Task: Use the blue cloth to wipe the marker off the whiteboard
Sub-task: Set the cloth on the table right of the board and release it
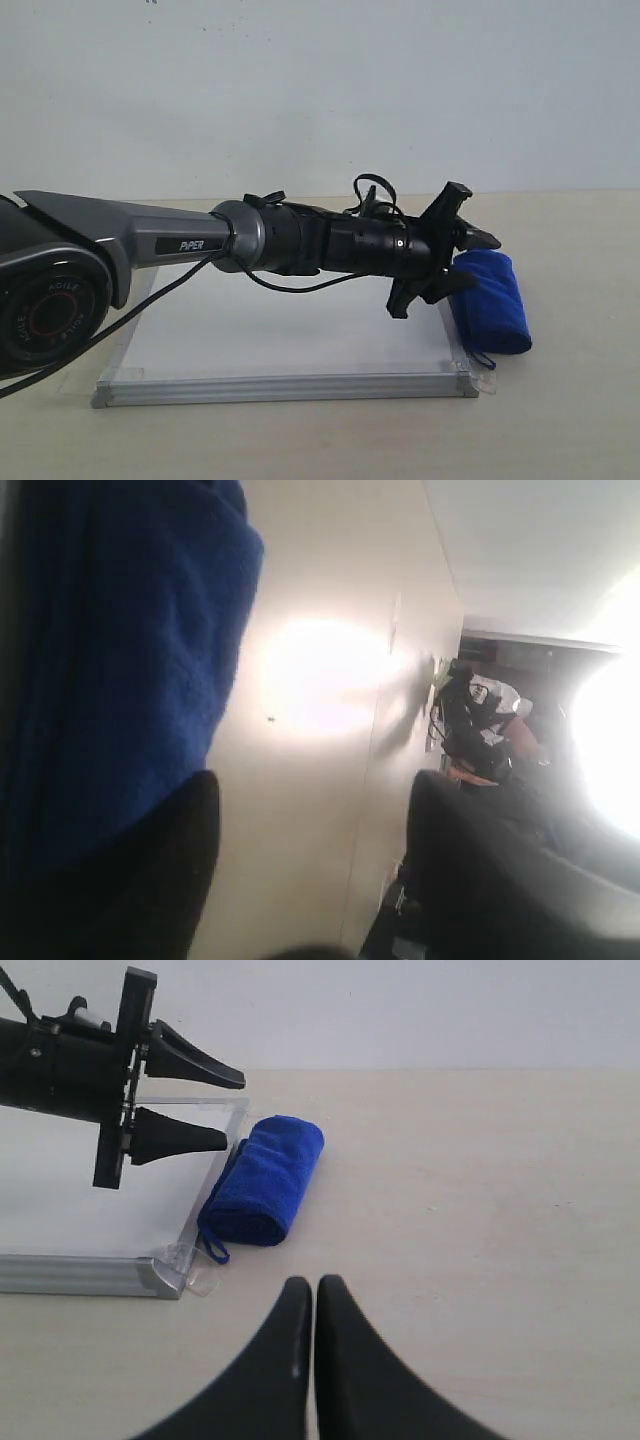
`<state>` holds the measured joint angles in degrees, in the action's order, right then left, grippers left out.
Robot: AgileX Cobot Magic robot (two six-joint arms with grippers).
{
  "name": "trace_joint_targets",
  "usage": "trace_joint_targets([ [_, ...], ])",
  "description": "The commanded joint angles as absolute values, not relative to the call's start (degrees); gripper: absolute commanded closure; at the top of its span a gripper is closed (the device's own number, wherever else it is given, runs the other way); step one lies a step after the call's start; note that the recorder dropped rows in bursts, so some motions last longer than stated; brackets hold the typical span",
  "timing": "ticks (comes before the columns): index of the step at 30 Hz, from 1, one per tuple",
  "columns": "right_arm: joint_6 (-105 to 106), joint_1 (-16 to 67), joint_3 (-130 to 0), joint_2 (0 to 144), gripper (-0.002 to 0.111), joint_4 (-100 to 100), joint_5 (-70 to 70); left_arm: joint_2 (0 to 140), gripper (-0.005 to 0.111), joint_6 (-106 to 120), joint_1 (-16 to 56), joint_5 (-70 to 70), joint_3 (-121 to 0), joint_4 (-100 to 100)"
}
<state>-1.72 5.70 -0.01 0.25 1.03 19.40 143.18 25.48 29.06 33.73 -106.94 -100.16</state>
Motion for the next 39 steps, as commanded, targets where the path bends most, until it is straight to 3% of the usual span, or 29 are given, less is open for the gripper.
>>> trace_joint_targets([
  [1, -1.5, 5.9, 0.0, 0.0, 0.107, 0.9, 19.1, 143.3, 0.054, 27.4, 29.2, 41.5, -107.4, -99.9],
  [6, -1.5, 5.9, 0.0, 0.0, 0.107, 0.9, 19.1, 143.3, 0.072, 31.4, 29.2, 52.4, -107.4, -99.9],
  [11, -1.5, 5.9, 0.0, 0.0, 0.107, 0.9, 19.1, 143.3, 0.103, 35.1, 29.4, 57.2, -107.4, -99.9],
  [29, -1.5, 5.9, 0.0, 0.0, 0.107, 0.9, 19.1, 141.3, 0.103, 45.5, 36.0, 55.1, -107.4, -96.6],
  [39, -1.5, 5.9, 0.0, 0.0, 0.107, 0.9, 19.1, 124.4, 0.103, 50.2, 35.8, 56.8, -107.4, -69.3],
])
